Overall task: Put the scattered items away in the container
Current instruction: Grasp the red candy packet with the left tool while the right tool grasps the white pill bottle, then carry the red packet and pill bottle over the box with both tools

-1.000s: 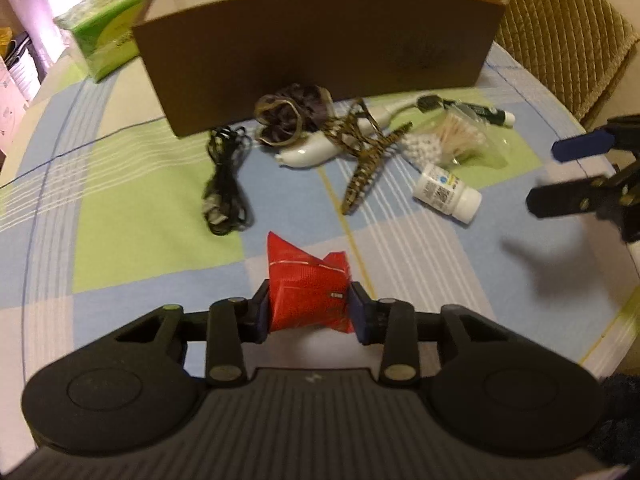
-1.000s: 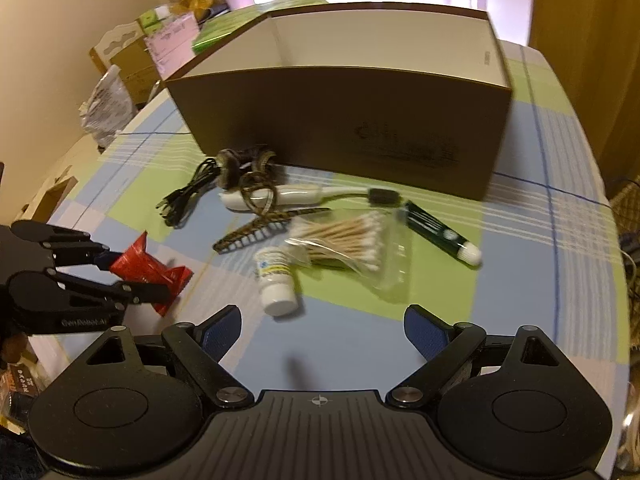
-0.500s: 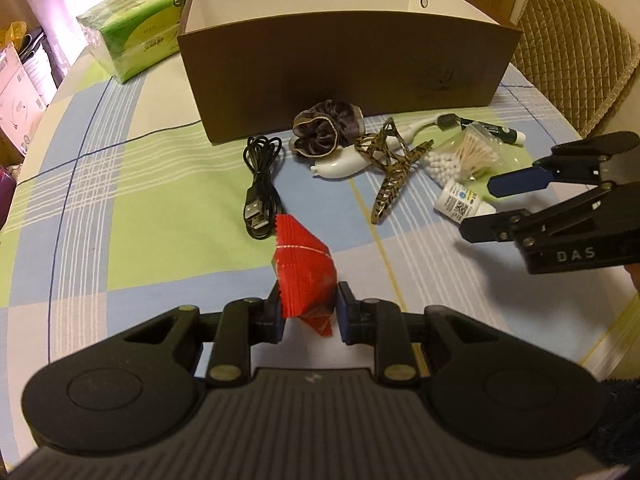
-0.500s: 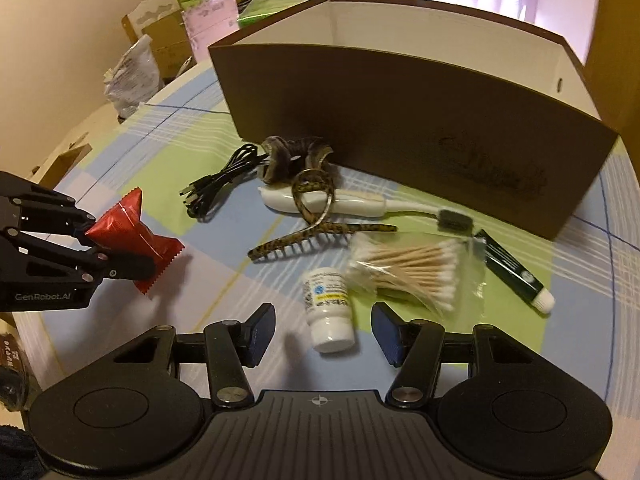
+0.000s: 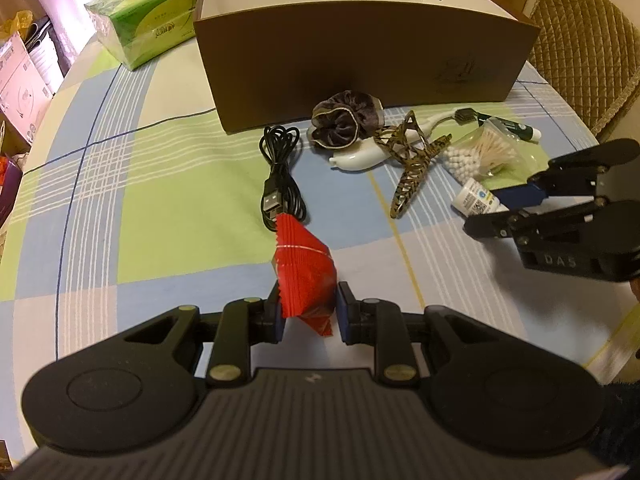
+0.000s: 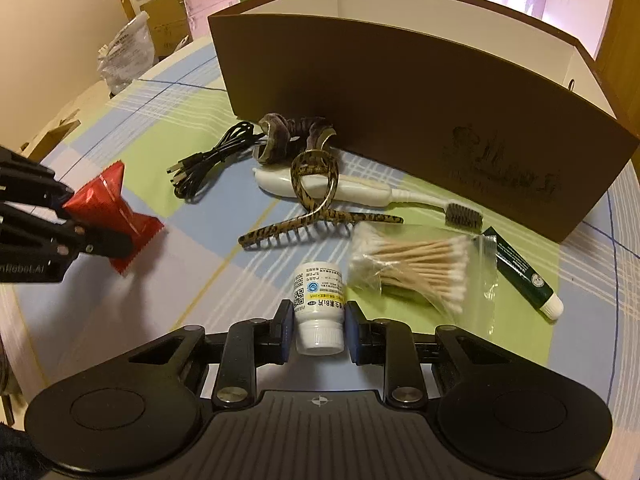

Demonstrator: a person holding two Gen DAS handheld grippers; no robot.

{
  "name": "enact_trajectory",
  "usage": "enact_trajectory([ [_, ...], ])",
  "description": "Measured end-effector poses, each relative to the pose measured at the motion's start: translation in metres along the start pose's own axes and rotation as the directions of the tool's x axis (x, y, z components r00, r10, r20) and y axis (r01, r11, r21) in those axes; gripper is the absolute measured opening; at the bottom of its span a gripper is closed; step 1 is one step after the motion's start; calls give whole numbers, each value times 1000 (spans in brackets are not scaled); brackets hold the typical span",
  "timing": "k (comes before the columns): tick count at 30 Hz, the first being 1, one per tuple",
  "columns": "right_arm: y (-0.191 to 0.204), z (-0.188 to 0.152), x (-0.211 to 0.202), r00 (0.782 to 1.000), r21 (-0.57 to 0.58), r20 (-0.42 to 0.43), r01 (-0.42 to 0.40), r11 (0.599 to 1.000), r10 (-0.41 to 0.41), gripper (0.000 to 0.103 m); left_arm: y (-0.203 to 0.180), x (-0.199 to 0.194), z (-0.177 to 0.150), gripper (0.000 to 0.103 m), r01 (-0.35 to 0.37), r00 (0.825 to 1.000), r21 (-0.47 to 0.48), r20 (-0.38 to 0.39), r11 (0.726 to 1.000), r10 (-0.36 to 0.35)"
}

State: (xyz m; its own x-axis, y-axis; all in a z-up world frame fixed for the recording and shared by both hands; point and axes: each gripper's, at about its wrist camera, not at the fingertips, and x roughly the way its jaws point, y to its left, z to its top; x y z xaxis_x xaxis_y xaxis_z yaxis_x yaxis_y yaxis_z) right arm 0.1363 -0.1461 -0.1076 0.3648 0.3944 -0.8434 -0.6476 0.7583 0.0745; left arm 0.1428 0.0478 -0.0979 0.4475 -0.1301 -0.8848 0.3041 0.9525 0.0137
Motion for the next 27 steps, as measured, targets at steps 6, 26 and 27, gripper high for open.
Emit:
enact_trajectory([
  [6, -4, -5, -9, 1000, 36, -16, -22, 999, 23, 29, -2, -3, 5, 21, -2, 1000, 11, 9, 1000, 2],
  [26, -42, 23, -74, 992, 213, 97, -94, 973, 74, 29, -21, -36, 44, 21, 41, 989, 90, 135, 995, -53],
  [27, -43, 27, -77, 992, 215, 106, -96, 972, 75, 29, -21, -39, 48, 21, 42, 988, 95, 145, 995, -55],
])
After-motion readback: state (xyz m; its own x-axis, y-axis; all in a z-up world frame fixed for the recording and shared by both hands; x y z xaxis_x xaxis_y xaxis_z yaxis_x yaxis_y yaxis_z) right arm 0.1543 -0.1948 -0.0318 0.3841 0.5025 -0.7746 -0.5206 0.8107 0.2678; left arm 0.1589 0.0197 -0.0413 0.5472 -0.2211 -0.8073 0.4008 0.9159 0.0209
